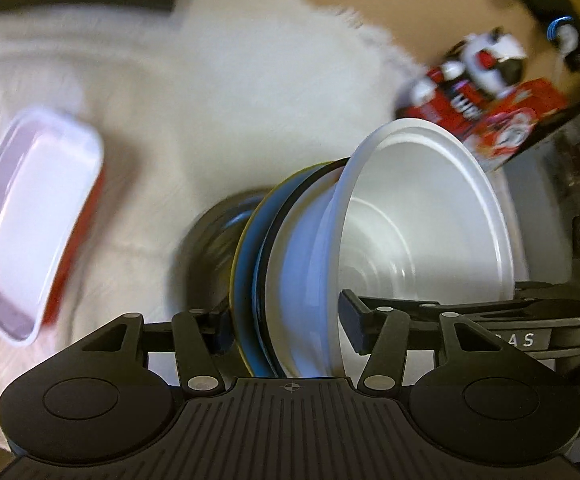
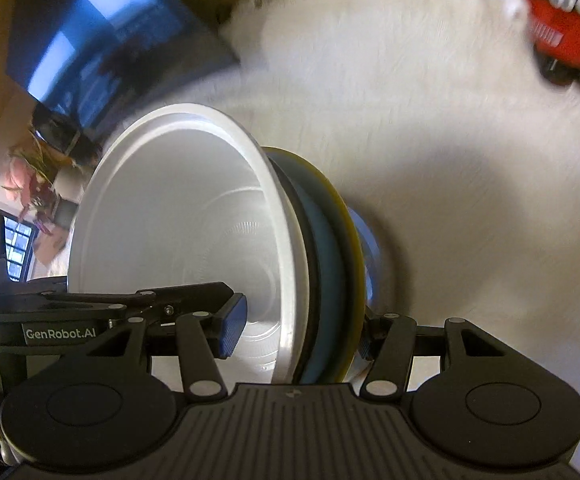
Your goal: Organize plates and bowls
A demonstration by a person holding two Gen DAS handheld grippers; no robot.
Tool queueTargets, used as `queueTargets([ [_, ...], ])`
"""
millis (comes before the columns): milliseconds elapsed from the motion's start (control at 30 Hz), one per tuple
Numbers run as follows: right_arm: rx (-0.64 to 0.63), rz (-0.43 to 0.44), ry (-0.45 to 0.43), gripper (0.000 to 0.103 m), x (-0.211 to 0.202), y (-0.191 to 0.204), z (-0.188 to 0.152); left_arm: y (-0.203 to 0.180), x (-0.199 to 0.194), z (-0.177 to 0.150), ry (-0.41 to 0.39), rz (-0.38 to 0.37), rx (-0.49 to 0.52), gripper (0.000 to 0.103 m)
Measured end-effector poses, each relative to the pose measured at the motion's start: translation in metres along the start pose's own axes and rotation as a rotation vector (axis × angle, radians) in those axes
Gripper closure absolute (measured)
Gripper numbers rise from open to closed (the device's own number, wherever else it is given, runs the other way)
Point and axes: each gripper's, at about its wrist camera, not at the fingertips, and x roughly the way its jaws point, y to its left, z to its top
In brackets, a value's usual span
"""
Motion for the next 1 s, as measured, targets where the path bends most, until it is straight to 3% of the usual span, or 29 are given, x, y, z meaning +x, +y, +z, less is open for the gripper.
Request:
queueTargets([
  [167,0.061,-0.049,0.101,0.046,0.038,-0.004,-0.007,0.018,0.025,-0.008,0.034,0.03,0.028,0.05],
  [267,0.052,-0.064,0.097,0.046,0.039,-0.003,-0.007,0.017,0.025,-0.008,0.031,0.032,0.055,0.052],
  [400,0.049,-0.1,0.095,0.046,0.04,0.005,-0.004,0.016,0.018,-0.008,0.026,0.069,0.084,0.063],
  [800,0.05,-0.168,0.115,0.047,0.04,0.013,-0.002,0.022,0.013,-0.005,0.02,0.067,0.092,0.073],
  [1000,-0.028,-0.239,0.059,0.046,0.03,0.029,0.002,0.015,-0.007,-0.006,-0.063,0.098,0.14,0.079],
])
